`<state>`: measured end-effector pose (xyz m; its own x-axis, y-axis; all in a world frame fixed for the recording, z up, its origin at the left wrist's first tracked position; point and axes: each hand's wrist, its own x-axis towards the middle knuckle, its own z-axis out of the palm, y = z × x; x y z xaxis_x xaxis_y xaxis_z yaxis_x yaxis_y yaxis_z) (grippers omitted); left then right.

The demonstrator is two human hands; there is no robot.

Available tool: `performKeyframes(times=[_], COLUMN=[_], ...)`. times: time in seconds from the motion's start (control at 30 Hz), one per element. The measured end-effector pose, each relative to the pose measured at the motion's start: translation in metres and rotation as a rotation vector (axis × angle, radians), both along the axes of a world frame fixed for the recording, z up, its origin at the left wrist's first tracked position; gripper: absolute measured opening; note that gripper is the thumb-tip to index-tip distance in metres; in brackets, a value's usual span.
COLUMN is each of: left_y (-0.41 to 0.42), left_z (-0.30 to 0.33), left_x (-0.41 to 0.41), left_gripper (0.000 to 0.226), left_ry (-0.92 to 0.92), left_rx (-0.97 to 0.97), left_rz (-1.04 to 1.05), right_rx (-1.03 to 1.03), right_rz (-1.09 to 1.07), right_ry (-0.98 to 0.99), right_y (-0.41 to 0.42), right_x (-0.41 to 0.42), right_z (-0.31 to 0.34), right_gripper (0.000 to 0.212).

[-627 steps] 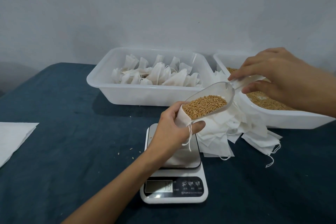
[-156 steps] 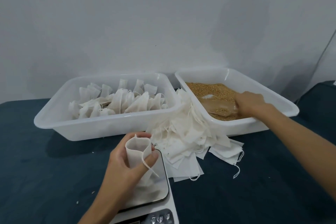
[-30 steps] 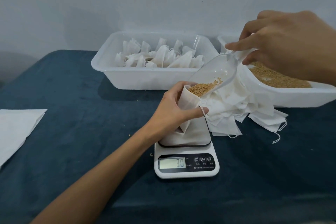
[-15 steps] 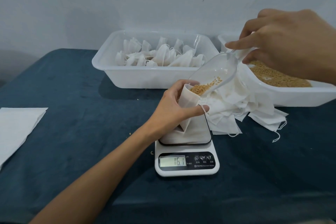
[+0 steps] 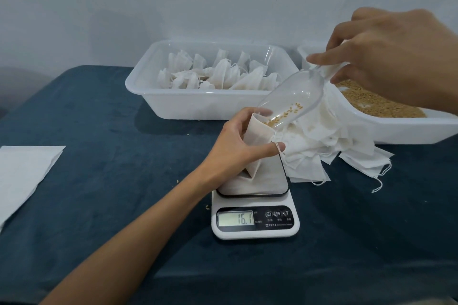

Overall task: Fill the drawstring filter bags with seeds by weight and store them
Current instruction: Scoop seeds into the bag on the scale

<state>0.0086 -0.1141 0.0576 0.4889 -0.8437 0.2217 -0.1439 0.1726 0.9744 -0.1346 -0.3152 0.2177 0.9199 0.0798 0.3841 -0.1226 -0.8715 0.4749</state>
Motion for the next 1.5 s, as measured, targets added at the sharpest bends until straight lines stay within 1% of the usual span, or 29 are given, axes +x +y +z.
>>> performKeyframes(times=[0.27, 0.5, 0.63, 0.8, 0.93, 1.03, 1.17, 1.23, 1.3, 1.37, 1.43, 1.5], left_y=[-0.001, 0.0, 0.001, 0.0, 0.001, 0.001, 0.001, 0.002, 0.002, 0.003, 0.002, 0.002], left_z=[-0.001, -0.001, 0.0, 0.0, 0.001, 0.001, 0.002, 0.003, 0.003, 0.003, 0.002, 0.001], left_x=[0.001, 0.003, 0.002, 0.002, 0.002, 0.002, 0.001, 0.0, 0.0, 0.001, 0.002, 0.002], left_gripper=[0.053, 0.052, 0.052, 0.054, 0.056, 0.056, 0.058, 0.057, 0.056, 0.056, 0.054, 0.049], left_ry=[-0.006, -0.009, -0.008, 0.02, 0.046, 0.036, 0.004, 0.005, 0.013, 0.015, 0.004, -0.004], left_rx=[-0.007, -0.007, -0.003, -0.017, -0.019, -0.026, -0.02, -0.014, -0.01, -0.008, -0.003, 0.012], left_rz=[-0.003, -0.006, 0.001, 0.011, 0.011, 0.012, 0.025, 0.027, 0.026, 0.026, 0.027, 0.017], right_rx=[-0.002, -0.104, -0.123, -0.147, -0.129, -0.049, 0.199, 0.331, 0.402, 0.466, 0.582, 0.659], right_rz=[0.017, 0.064, 0.115, 0.15, 0.128, 0.064, -0.065, -0.173, -0.322, -0.484, -0.631, -0.766], right_ry=[-0.021, -0.061, -0.098, -0.135, -0.165, -0.2, -0.272, -0.318, -0.372, -0.392, -0.369, -0.297], right_y=[0.007, 0.01, 0.014, 0.018, 0.018, 0.006, -0.037, -0.066, -0.103, -0.144, -0.181, -0.205], right_x=[-0.001, -0.001, -0.001, -0.002, -0.002, -0.004, -0.012, -0.019, -0.031, -0.041, -0.049, -0.052], right_z=[0.002, 0.002, 0.002, 0.003, 0.002, 0.0, -0.01, -0.019, -0.03, -0.046, -0.064, -0.078], right_gripper=[0.042, 0.037, 0.033, 0.027, 0.026, 0.028, 0.038, 0.053, 0.068, 0.076, 0.078, 0.067])
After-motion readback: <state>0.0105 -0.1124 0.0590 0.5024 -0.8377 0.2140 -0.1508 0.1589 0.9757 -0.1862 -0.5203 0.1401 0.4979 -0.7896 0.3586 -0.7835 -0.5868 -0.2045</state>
